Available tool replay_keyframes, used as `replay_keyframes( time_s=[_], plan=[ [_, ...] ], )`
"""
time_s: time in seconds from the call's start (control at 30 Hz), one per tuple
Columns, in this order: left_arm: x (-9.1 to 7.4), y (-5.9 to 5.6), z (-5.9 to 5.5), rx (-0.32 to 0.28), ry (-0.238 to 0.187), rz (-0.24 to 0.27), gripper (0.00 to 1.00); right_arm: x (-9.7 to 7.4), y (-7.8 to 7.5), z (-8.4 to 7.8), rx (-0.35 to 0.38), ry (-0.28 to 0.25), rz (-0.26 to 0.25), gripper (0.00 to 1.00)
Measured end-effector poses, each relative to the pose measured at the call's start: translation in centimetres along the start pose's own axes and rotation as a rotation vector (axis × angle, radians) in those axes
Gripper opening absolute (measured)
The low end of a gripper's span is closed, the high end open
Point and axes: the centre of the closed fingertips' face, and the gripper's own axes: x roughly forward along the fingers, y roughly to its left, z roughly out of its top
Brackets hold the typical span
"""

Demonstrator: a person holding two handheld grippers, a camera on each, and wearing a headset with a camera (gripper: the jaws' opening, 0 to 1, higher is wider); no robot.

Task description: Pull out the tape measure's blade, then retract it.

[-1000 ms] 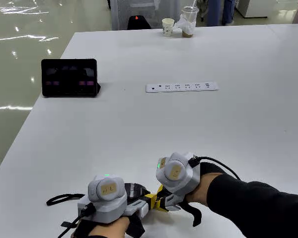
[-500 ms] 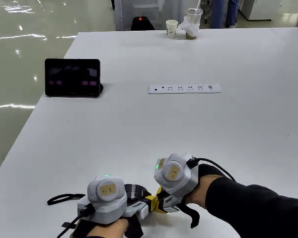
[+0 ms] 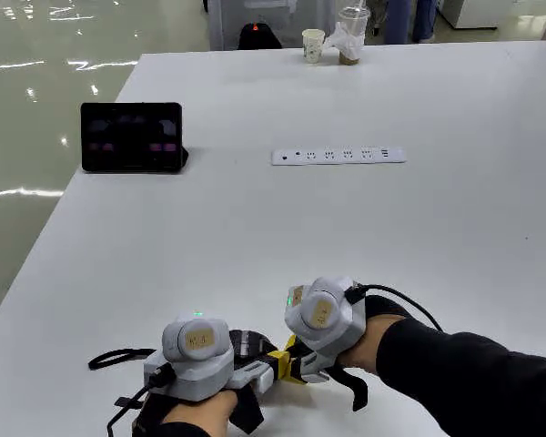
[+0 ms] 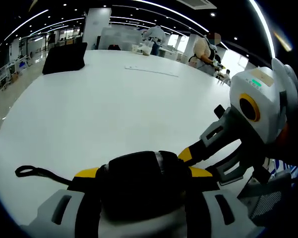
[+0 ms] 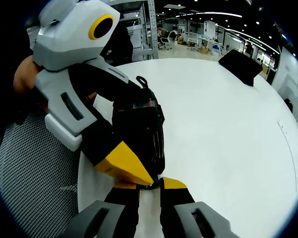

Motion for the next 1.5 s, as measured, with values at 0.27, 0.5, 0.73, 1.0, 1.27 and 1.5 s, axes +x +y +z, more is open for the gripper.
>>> replay_keyframes(
  time_s=[0.27, 0.5, 0.73, 1.0, 1.27, 1.5],
  plan=[
    [-0.5, 0.1, 1.0, -0.018, -0.006, -0.073, 0.62, -0.4, -0.2, -0.6, 0.028, -0.013, -0.043, 0.17],
    [-1.1, 0.1, 1.8, 0.083, -0.031, -0.193, 0.85, -1.5, 0.0, -2.1, 0.070, -0.020, -0.070, 0.26],
    [-2.2, 1.8, 1.0, 0.114, -0.012, -0.225, 0.99, -3.3, 0.1, -3.4, 0.130, -0.054, -0.106, 0.36],
    [-3.4, 3.5, 0.6, 0.261, -0.003, -0.239, 0.99, -6.1, 0.4, -4.7, 0.217, -0.110, -0.122, 0.43],
    [-5.0, 4.7, 0.5, 0.295, 0.026, -0.293, 0.99, -9.6, -0.1, -7.3, 0.280, -0.149, -0.168, 0.52],
    [-5.8, 6.2, 0.7, 0.286, 0.045, -0.306, 0.99, -12.4, -0.4, -10.3, 0.315, -0.152, -0.228, 0.66]
  ],
)
